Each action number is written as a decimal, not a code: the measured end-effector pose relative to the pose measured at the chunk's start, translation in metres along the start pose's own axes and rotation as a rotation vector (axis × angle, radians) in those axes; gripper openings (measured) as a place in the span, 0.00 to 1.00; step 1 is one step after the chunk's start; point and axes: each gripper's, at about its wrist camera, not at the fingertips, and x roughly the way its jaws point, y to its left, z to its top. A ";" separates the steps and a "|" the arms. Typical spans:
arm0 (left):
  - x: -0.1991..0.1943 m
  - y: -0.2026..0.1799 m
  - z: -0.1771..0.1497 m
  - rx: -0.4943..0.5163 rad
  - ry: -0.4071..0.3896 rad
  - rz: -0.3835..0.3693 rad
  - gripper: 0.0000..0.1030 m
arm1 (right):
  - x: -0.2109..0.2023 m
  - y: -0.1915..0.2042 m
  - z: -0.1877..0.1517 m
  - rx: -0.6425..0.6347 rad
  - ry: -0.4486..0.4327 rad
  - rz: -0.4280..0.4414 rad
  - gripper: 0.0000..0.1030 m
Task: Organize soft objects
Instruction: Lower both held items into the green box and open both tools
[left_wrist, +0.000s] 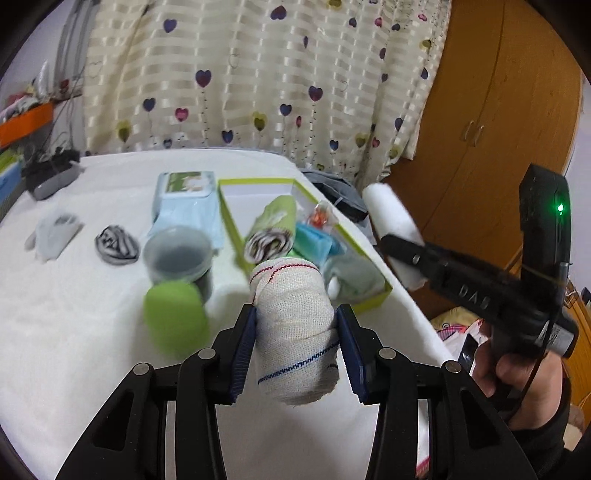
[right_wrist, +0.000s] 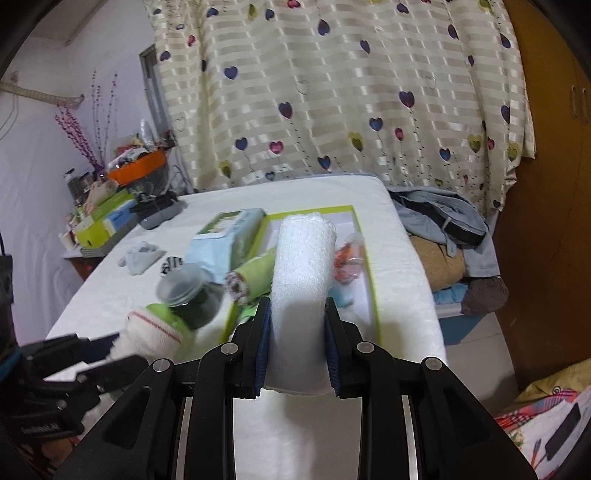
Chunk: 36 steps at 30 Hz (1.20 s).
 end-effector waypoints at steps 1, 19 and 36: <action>0.006 -0.002 0.005 0.000 0.003 -0.003 0.41 | 0.005 -0.004 0.002 0.001 0.007 -0.002 0.26; 0.101 -0.002 0.048 -0.033 0.095 0.034 0.42 | 0.094 -0.031 0.028 -0.049 0.151 0.031 0.26; 0.116 -0.007 0.051 -0.015 0.104 0.029 0.43 | 0.101 -0.032 0.036 -0.091 0.149 0.022 0.42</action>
